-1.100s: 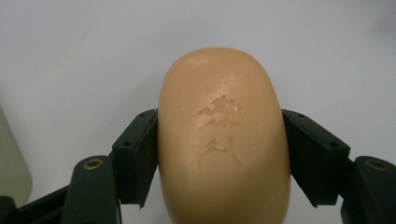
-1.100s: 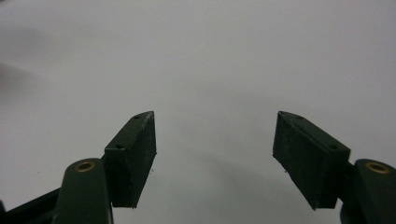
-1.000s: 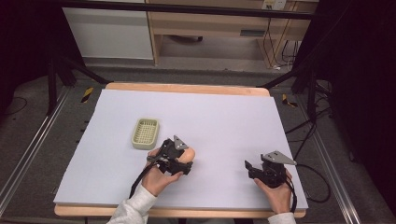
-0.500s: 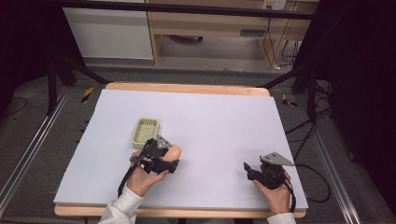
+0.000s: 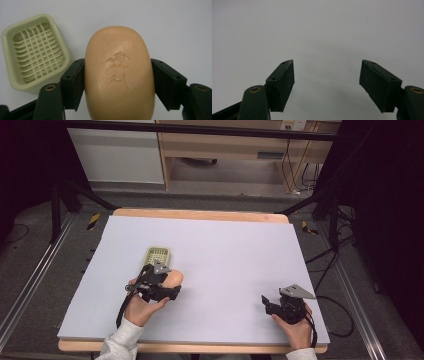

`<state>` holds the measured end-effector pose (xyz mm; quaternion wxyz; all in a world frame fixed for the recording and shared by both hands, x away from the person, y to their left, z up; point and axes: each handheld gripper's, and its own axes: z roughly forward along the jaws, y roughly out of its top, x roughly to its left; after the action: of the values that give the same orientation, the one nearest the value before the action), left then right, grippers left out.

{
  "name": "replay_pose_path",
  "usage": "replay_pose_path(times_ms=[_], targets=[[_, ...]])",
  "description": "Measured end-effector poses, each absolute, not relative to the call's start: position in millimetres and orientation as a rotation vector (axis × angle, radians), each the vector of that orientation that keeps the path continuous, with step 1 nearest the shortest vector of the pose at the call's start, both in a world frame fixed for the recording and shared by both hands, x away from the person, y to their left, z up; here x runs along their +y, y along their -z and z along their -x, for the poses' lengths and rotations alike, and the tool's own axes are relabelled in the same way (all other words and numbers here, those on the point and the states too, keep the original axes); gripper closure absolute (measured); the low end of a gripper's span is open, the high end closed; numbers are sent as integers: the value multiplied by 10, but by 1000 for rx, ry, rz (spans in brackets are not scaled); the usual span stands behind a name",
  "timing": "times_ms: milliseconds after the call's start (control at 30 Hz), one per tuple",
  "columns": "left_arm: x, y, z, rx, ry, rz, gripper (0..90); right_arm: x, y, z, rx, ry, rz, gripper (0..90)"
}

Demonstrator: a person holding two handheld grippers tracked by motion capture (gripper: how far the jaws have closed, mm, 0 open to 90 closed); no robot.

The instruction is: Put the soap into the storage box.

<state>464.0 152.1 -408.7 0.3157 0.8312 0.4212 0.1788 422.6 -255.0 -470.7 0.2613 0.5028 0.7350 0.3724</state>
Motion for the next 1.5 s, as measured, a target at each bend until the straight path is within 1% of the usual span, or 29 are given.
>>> replay_pose_path(times_ms=[500,933,1500], targets=[[1767,4005,-4760,1192,-534,-2128,317,-2528,4705,-4242,1989,-1008,-1352,277],[1822,4057,-4915,1243,-556,-2124,317,-2542,4687,-4270,1978,-1009,-1346,272],[1819,3996,-5080,1250,-561,-2110,318,-2539,4685,-4285,1977,-1010,-1345,272]])
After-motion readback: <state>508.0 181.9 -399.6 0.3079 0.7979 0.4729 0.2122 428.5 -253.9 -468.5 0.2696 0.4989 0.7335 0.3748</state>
